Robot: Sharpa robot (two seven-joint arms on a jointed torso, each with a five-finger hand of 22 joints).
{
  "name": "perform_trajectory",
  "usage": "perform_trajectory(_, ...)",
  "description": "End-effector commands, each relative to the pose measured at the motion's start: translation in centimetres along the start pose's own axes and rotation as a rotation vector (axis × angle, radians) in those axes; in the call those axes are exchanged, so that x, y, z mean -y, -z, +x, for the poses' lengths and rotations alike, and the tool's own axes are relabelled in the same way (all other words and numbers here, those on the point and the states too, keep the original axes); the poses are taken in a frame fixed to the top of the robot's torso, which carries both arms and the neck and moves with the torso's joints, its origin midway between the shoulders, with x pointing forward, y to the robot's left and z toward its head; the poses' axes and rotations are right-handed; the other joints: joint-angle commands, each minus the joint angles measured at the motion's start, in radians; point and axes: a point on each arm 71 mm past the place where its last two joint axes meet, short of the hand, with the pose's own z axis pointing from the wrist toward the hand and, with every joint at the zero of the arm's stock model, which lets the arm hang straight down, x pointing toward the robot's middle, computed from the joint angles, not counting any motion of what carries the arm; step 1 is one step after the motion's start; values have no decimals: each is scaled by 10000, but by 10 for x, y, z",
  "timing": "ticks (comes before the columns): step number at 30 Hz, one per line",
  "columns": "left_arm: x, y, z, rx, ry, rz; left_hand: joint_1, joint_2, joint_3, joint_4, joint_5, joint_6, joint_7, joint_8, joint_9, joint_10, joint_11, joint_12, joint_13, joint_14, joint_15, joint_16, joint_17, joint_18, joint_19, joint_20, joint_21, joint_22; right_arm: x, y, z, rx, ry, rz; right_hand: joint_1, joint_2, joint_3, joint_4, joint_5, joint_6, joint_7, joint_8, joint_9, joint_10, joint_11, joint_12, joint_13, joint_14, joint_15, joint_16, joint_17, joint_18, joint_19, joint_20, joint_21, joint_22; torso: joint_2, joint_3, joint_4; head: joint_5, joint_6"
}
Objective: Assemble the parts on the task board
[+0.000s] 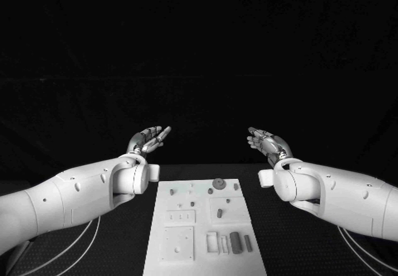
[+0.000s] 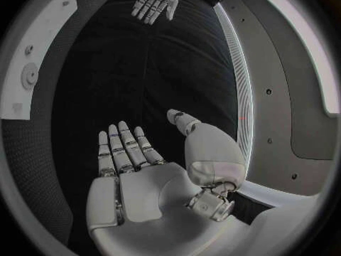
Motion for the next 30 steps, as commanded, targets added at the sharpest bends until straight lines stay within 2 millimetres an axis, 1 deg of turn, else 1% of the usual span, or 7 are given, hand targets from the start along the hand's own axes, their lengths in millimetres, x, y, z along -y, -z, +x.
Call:
perform_trajectory(1,6,-17,-2,-1119,300,-935,502,-36,91,155,68,182,41,144,173,255,24,82,39,269,52,201,249,-155,249,46,66,290,-3,-13,0,-1896,-362,843,739,-8,208,-600,168,437,945,440,372,475,107,162,57,549,181,488,415,-32,549,238,144,1375,0,-1,-1,0,-1)
perform_trajectory(4,15,-28,-8,-1171,153,-1049,564,66,30,137,58,280,264,212,250,866,256,206,128,645,130,455,507,-155,374,19,134,354,-10,-24,-8,-2255,-214,1036,1142,-52,311,-1252,171,755,1010,712,588,686,185,260,73,778,409,642,502,89,1391,272,312,3115,0,-1,-1,0,-1)
perform_trajectory(14,25,-40,-16,-1217,-8,-1159,1951,506,-738,64,65,2024,911,798,438,3353,760,1037,446,2567,344,1170,692,-35,2076,-457,631,399,-21,-38,-21,-2759,44,1321,2057,-225,762,-2850,171,2246,1029,1293,713,2321,174,902,194,2341,420,1298,723,815,3362,81,476,2999,0,-1,-1,0,-1)
perform_trajectory(15,25,-40,-16,-1217,-8,-1159,2214,536,-778,40,71,2372,915,894,441,3796,777,1232,520,2923,342,1300,750,13,2355,-539,717,404,-21,-38,-21,-2763,46,1323,2124,-253,803,-2944,172,2455,999,1355,720,2548,140,982,212,2555,347,1375,748,887,3567,63,500,2998,0,-1,-1,0,-1)
perform_trajectory(16,25,-36,-24,-1480,-348,-900,2466,599,-777,9,77,2699,975,983,444,4243,825,1429,605,3296,250,1452,821,66,2609,-618,798,411,-22,-49,-27,-2541,5224,-125,2177,-279,835,-3019,172,2653,964,1380,703,2762,100,1026,208,2777,264,1430,761,970,3805,49,507,2986,-16,-21,-26,15,133)
perform_trajectory(19,25,-36,-24,-1597,-520,-841,3267,746,-608,-158,145,3517,1019,1175,438,5214,834,1804,788,4727,30,2083,1155,343,3720,-892,1241,520,-22,-51,-25,-2663,6004,-332,2428,-378,902,-3083,168,3078,885,1429,668,3207,12,1102,194,3281,101,1567,827,1128,4247,17,506,2982,-11,-16,-27,5,195)
perform_trajectory(30,26,-24,-19,-2231,-908,-647,4364,915,-855,-103,113,5073,777,1092,323,6941,470,1947,1085,6581,-599,2549,2058,549,5429,-1470,1860,790,-23,-52,-22,-2837,8883,-1033,3075,-571,859,-3107,169,4726,503,1543,670,4972,-551,1227,104,6654,-1302,2693,1751,2165,7542,-336,1517,3179,69,26,17,-103,218)
